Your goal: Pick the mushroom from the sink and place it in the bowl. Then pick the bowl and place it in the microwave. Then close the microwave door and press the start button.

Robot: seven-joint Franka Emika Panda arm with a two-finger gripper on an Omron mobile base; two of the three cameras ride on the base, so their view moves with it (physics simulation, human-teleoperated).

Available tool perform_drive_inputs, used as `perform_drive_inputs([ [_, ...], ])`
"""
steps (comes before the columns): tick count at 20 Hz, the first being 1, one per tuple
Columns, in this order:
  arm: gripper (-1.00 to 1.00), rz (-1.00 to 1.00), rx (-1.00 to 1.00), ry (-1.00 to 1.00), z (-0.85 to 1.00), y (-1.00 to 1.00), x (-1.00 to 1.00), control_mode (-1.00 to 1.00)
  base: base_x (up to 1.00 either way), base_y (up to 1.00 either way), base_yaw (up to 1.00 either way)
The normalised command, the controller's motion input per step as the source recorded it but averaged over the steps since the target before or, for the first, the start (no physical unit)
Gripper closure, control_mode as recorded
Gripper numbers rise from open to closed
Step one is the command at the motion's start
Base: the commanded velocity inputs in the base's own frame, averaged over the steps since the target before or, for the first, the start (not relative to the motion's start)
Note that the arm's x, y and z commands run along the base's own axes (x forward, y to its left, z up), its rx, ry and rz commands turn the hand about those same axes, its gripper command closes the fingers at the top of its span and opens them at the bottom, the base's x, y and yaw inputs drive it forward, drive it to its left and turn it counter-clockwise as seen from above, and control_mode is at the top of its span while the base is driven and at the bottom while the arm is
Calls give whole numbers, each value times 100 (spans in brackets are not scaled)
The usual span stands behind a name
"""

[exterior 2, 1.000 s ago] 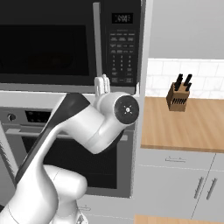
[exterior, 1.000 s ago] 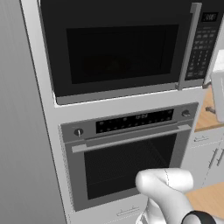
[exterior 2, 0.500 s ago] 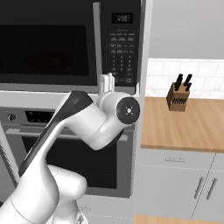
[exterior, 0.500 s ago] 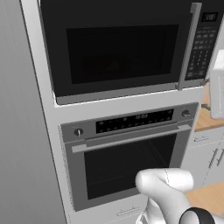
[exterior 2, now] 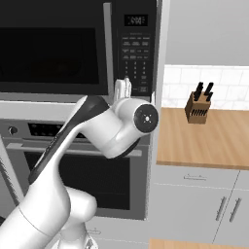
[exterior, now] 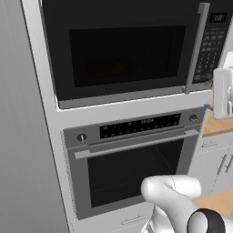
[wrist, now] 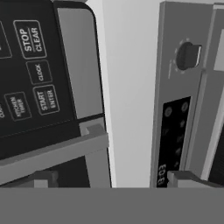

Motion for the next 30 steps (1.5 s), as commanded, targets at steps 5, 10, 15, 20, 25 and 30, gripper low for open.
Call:
perform_drive_inputs([
  [5,-100,0,1,0,0,-1,29,-100,0,0,0],
  [10,-100,0,1,0,-3,0,31,-100,0,0,0],
  [15,-100,0,1,0,-7,-3,27,-100,0,0,0],
  [20,-100,0,3,0,-4,-5,10,-100,0,0,0],
  [25,-100,0,3,0,-3,-3,21,-100,0,0,0],
  [30,-100,0,3,0,-7,-1,26,-100,0,0,0],
])
